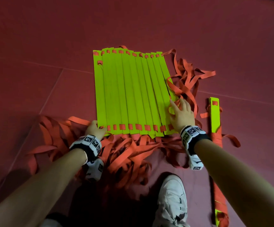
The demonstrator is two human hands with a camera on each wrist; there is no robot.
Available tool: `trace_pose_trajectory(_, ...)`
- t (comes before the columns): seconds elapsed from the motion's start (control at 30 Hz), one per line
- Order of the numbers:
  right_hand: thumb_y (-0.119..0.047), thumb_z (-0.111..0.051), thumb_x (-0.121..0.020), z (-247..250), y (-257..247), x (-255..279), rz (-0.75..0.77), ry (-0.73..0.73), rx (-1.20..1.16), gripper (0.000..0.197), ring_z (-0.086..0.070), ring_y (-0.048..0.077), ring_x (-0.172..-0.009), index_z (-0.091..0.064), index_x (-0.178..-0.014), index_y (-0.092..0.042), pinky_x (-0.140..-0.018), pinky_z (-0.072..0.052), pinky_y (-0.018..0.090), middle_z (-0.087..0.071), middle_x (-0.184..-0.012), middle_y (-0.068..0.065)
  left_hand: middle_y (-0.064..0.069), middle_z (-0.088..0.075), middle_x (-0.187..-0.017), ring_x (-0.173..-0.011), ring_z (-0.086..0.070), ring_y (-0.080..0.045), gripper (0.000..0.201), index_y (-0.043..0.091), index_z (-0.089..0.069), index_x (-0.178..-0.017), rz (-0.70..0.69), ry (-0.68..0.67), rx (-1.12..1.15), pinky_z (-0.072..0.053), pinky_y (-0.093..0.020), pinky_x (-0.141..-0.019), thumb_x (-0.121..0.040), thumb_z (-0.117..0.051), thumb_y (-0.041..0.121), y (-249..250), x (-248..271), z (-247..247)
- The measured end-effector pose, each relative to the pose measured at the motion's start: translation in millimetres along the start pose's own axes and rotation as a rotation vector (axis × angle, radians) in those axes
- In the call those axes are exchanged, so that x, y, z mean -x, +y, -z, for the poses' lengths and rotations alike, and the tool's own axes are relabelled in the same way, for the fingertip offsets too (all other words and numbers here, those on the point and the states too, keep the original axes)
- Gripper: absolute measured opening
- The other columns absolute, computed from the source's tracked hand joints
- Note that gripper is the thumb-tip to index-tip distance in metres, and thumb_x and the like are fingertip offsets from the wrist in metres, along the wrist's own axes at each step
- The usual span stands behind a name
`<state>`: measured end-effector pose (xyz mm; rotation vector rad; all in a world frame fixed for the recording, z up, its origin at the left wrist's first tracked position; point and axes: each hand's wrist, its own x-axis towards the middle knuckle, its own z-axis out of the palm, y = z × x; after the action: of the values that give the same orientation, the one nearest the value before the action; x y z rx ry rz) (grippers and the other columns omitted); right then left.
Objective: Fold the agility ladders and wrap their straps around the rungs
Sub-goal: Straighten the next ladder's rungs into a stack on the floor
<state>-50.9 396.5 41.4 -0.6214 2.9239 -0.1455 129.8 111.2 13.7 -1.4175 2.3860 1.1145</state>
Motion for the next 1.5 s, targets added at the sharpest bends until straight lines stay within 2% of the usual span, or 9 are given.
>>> trace_pose_trajectory(0.1, -0.034, -0.050, -0.096, 0.8, 14.5, -24.4, -0.111, -0.204, -0.007, 0.045, -0.038, 0.040, -0.125, -0.045, -0.140, -0.034, -0.098, -0.041, 0.045, -0.033, -0.145, 0.016, -0.020, -0.049, -0.133, -0.122, -0.046, -0.037, 0.060, 0.009, -0.046, -0.137, -0.022, 0.073, -0.137, -0.039, -0.040, -0.097, -0.085, -0.069, 0.027, 0.7, 4.0, -6.2)
trace_pose_trajectory(0.2, -0.014, -0.052, -0.091, 4.6, 33.6, -39.8, -0.159, -0.137, -0.207, 0.032, -0.056, 0.042, -0.107, -0.066, -0.120, -0.018, -0.090, -0.047, 0.042, -0.054, -0.124, 0.020, -0.011, -0.032, -0.143, -0.132, -0.029, -0.032, 0.079, 0.019, -0.026, -0.151, -0.171, 0.159, -0.297, -0.030, -0.043, -0.105, -0.085, -0.067, 0.031, 12.1, 9.6, -8.4)
trace_pose_trajectory(0.37, -0.007, -0.049, -0.091, 12.8, 72.3, -33.4, -0.602, 0.120, -0.475, 0.031, -0.057, 0.045, -0.106, -0.067, -0.115, 0.000, -0.086, -0.043, 0.041, -0.063, -0.112, 0.030, -0.011, -0.030, -0.147, -0.137, -0.024, -0.029, 0.065, 0.021, -0.035, -0.148, -0.475, 0.067, -0.369, -0.021, -0.043, -0.113, -0.089, -0.061, 0.025, 55.0, 13.9, -21.1)
trace_pose_trajectory(0.57, -0.010, -0.049, -0.091, 15.3, 127.0, 20.8, -0.923, 0.085, -0.596, 0.032, -0.057, 0.045, -0.108, -0.062, -0.116, 0.005, -0.089, -0.043, 0.042, -0.062, -0.114, 0.030, -0.009, -0.041, -0.139, -0.132, -0.032, -0.027, 0.048, 0.021, -0.045, -0.141, -0.823, -0.177, -0.377, -0.029, -0.039, -0.109, -0.094, -0.053, 0.023, 114.5, 44.9, -67.6)
trace_pose_trajectory(0.73, -0.038, -0.054, -0.075, 24.4, 142.0, 46.9, -0.787, 0.273, -0.545, 0.048, -0.045, 0.038, -0.124, -0.066, -0.117, -0.017, -0.106, -0.036, 0.041, -0.051, -0.129, 0.021, -0.007, -0.041, -0.141, -0.133, -0.032, -0.025, 0.048, 0.022, -0.042, -0.143, -0.940, -0.348, -0.402, -0.030, -0.035, -0.108, -0.097, -0.051, 0.029, 156.2, 69.0, -110.0)
trace_pose_trajectory(0.87, -0.020, -0.062, -0.083, 24.3, 129.7, 38.4, -0.238, 0.410, -0.354, 0.038, -0.043, 0.038, -0.129, -0.064, -0.118, -0.006, -0.109, -0.030, 0.038, -0.053, -0.132, 0.023, -0.004, -0.036, -0.149, -0.139, -0.027, -0.022, 0.052, 0.023, -0.036, -0.147, -0.978, -0.383, -0.439, -0.029, -0.037, -0.112, -0.098, -0.048, 0.034, 182.1, 77.6, -140.3)
trace_pose_trajectory(0.97, -0.010, -0.049, -0.085, 13.5, 116.7, 22.0, 0.140, 0.166, -0.287, 0.034, -0.060, 0.040, -0.109, -0.068, -0.112, -0.001, -0.096, -0.044, 0.038, -0.065, -0.113, 0.025, 0.001, -0.023, -0.159, -0.147, -0.013, -0.017, 0.059, 0.028, -0.026, -0.152, -1.015, -0.391, -0.568, -0.019, -0.043, -0.117, -0.098, -0.046, 0.042, 193.7, 76.9, -157.7)
trace_pose_trajectory(1.13, -0.019, -0.048, -0.097, -7.7, 120.1, 9.0, 0.076, -0.300, -0.120, 0.038, -0.047, 0.034, -0.119, -0.054, -0.134, -0.016, -0.098, -0.039, 0.040, -0.057, -0.127, 0.012, 0.003, -0.005, -0.163, -0.150, 0.005, -0.017, 0.063, 0.033, -0.019, -0.153, -1.013, -0.448, -0.748, 0.001, -0.055, -0.119, -0.098, -0.044, 0.049, 199.9, 76.1, -176.3)
trace_pose_trajectory(1.5, -0.015, -0.055, -0.089, 4.2, 131.5, 14.7, -0.016, -0.190, -0.374, 0.012, -0.058, 0.029, -0.091, -0.065, -0.092, -0.009, -0.079, -0.041, 0.030, -0.066, -0.093, 0.011, -0.002, -0.019, -0.158, -0.149, -0.003, -0.021, 0.053, 0.033, -0.049, -0.130, -0.977, -0.316, -0.711, 0.002, -0.055, -0.118, -0.085, -0.057, 0.059, 204.4, 76.4, -188.8)
